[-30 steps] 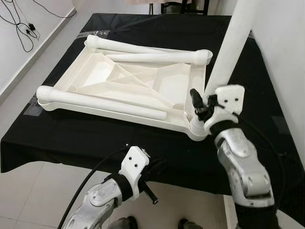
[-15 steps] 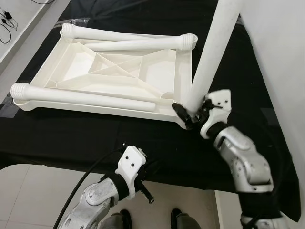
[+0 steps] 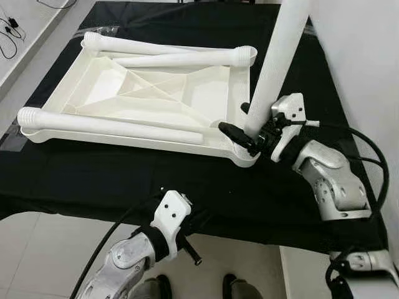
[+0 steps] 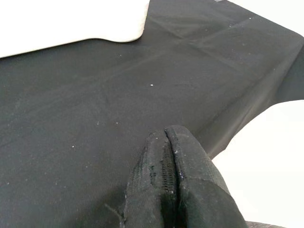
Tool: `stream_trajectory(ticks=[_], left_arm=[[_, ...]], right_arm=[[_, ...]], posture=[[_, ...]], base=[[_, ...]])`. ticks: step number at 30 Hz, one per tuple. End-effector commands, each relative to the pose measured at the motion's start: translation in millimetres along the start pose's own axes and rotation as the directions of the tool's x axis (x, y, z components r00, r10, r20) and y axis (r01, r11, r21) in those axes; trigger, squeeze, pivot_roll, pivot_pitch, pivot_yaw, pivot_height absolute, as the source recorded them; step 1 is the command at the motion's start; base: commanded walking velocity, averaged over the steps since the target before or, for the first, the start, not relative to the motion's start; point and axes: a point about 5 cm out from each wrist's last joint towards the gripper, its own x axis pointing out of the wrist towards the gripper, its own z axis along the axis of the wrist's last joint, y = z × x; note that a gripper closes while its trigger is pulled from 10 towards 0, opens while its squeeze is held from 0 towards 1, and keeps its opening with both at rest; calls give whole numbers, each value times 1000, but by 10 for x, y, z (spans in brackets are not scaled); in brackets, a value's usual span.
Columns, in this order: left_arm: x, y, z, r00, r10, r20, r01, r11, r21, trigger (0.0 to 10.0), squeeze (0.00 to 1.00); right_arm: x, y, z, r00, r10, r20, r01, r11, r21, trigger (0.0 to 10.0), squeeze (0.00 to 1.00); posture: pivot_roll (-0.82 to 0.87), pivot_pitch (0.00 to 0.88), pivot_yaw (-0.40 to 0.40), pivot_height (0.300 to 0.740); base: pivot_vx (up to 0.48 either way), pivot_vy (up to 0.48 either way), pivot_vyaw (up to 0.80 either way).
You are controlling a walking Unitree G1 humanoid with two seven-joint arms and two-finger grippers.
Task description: Building children table
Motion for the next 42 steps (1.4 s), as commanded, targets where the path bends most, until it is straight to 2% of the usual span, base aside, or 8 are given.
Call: stream_trajectory(ticks=[1, 26, 27, 30, 31, 34, 35, 42], left_arm=[[5, -36, -44, 1000, -7, -6, 7, 1000, -9, 10000, 0], [-127, 13, 23, 995, 86, 56, -88, 995, 36, 10000, 0], [-128, 20, 30, 994, 92, 64, -96, 994, 60, 10000, 0], [-128, 20, 34, 993, 97, 67, -102, 992, 71, 10000, 0], [-135, 30, 39, 991, 115, 73, -121, 989, 80, 10000, 0], [-149, 50, 44, 987, 141, 79, -148, 985, 88, 10000, 0], [-164, 87, 46, 978, 189, 92, -198, 975, 101, 10000, 0], [-139, 96, 38, 976, 196, 97, -207, 972, 115, 10000, 0]], right_arm=[[30, 33, -32, 997, 72, -3, -72, 997, 2, 0, 0], [-624, 637, -1074, 685, -566, -458, 642, 766, 14, 0, 0], [-522, 630, -1050, 706, -553, -443, 625, 780, 23, 10000, 0], [-490, 629, -1041, 715, -547, -435, 623, 781, 42, 10000, 0], [-453, 642, -995, 729, -538, -424, 619, 782, 70, 10000, 1000], [-404, 625, -928, 759, -519, -393, 597, 795, 104, 10000, 1000], [-279, 608, -747, 896, -347, -277, 415, 876, 245, 10000, 133], [-245, 533, -601, 978, -158, -139, 195, 929, 315, 10000, 0]], posture=[[81, 240, 7, 740], [43, 234, 25, 740], [48, 226, 23, 740], [48, 226, 23, 740], [54, 219, 22, 740], [56, 216, 22, 740], [57, 201, 17, 740], [61, 184, 11, 740]], base=[[0, 0, 0], [0, 0, 0], [0, 0, 0], [0, 0, 0], [0, 0, 0], [0, 0, 0], [0, 0, 0], [0, 0, 0]])
